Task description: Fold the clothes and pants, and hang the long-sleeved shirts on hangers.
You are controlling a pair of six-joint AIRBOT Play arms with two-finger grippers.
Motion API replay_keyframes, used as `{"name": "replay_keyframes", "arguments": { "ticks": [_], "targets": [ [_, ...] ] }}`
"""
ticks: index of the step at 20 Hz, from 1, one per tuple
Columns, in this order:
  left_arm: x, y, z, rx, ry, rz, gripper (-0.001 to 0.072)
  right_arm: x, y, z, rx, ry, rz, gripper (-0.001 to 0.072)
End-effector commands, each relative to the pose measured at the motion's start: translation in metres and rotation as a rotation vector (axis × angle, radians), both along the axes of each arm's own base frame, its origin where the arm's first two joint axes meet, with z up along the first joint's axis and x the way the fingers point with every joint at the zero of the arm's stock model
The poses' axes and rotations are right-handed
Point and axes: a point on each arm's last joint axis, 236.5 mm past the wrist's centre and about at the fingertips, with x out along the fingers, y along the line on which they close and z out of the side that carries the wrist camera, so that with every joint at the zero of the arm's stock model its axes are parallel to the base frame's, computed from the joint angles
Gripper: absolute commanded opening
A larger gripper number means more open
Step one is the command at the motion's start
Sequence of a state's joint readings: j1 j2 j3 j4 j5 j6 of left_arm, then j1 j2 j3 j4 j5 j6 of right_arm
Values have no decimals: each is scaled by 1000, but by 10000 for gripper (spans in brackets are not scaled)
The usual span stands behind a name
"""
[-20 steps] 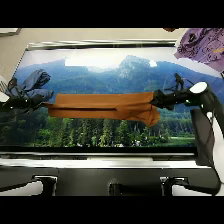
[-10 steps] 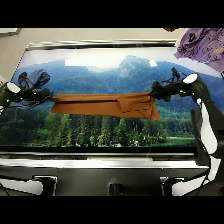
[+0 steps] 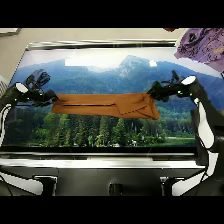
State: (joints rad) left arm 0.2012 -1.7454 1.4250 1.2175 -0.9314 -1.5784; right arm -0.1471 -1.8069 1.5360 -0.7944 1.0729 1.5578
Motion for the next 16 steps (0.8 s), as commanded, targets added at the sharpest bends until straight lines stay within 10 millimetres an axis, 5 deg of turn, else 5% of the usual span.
{"name": "replay_keyframes", "arguments": {
  "ticks": [1,2,4,8,12,16],
  "targets": [
    [11,4,23,-2,-23,-8,631,0,-30,36,37,-22,-42,279],
    [15,5,34,0,-38,-14,631,-1,-45,44,42,-22,-55,309],
    [23,6,57,2,-64,-28,631,-8,-71,45,48,-2,-84,549],
    [32,8,106,17,-133,-47,632,-33,-98,16,-17,66,-3,589],
    [30,11,136,51,-187,-53,685,-53,-76,-17,89,151,125,654],
    [29,10,143,52,-199,-53,684,-45,-65,-32,184,159,110,655]
  ]
}}
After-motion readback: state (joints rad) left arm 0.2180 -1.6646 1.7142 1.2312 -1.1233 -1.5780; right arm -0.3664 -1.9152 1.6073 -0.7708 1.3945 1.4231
